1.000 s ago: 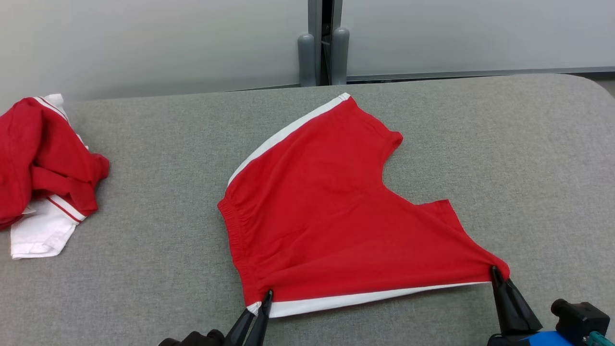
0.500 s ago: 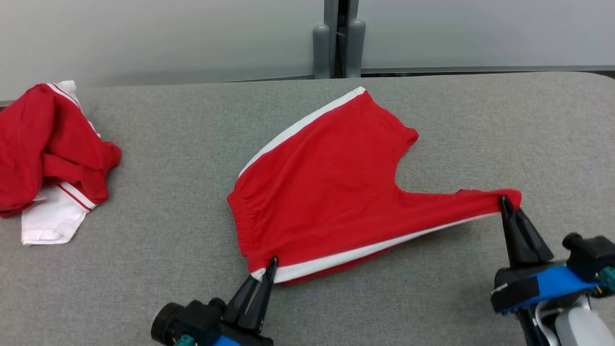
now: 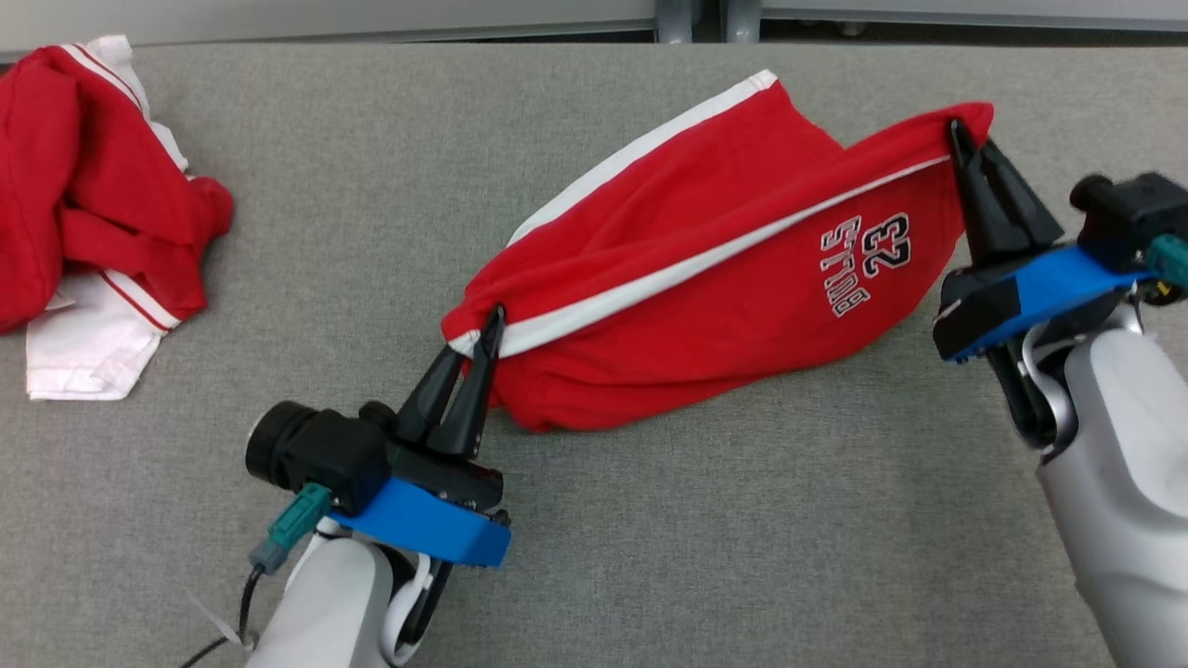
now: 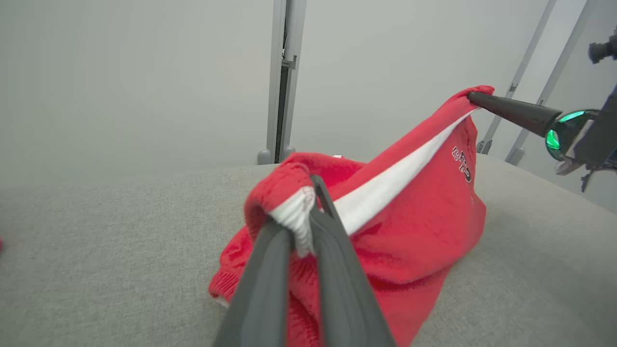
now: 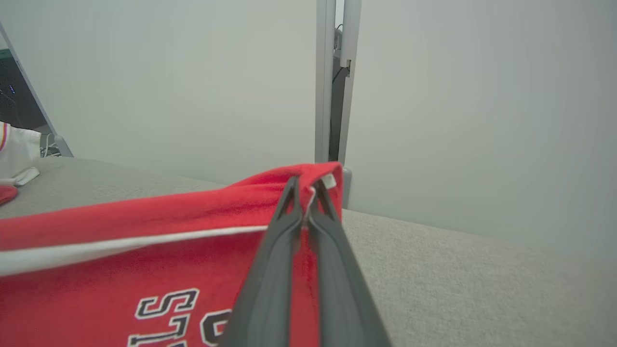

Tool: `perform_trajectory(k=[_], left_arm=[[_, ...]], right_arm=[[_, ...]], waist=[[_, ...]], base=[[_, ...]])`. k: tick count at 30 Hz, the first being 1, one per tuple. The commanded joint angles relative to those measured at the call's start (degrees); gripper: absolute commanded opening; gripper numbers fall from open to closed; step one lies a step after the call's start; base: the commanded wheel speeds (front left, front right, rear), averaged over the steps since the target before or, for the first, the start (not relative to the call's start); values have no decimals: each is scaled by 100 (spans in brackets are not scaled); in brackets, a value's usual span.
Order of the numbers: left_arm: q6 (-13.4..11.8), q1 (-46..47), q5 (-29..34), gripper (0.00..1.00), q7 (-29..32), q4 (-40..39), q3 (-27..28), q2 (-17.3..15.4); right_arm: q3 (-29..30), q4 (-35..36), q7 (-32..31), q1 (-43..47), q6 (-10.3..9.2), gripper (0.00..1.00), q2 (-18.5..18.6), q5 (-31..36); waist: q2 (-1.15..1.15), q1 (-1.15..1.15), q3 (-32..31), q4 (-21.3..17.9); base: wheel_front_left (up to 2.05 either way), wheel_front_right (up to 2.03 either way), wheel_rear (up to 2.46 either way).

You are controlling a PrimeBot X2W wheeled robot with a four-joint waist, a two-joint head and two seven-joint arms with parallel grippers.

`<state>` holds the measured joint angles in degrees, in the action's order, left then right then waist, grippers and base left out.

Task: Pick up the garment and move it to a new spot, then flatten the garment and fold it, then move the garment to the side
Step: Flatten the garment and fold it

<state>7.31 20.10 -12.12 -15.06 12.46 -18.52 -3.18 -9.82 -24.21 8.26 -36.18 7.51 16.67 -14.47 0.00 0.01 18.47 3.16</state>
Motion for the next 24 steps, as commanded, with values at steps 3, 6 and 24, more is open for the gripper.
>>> perform_trajectory(k=[3,6,24], left_arm=[[18,377,-38,0,-17,113,109,-15],[19,637,-59,0,-17,199,143,-2],[-29,1200,-377,100,-17,514,-148,15]], right_arm=[[-116,-460,-23,-627,-4,0,106,93],[-284,-904,-10,-1143,-4,0,131,150],[-1054,-3129,418,-2865,-5,100,70,-24]], waist=[[0,-1,441,242],[0,-1,656,334],[0,-1,1095,600]], base=[[0,0,0],[0,0,0],[0,0,0]])
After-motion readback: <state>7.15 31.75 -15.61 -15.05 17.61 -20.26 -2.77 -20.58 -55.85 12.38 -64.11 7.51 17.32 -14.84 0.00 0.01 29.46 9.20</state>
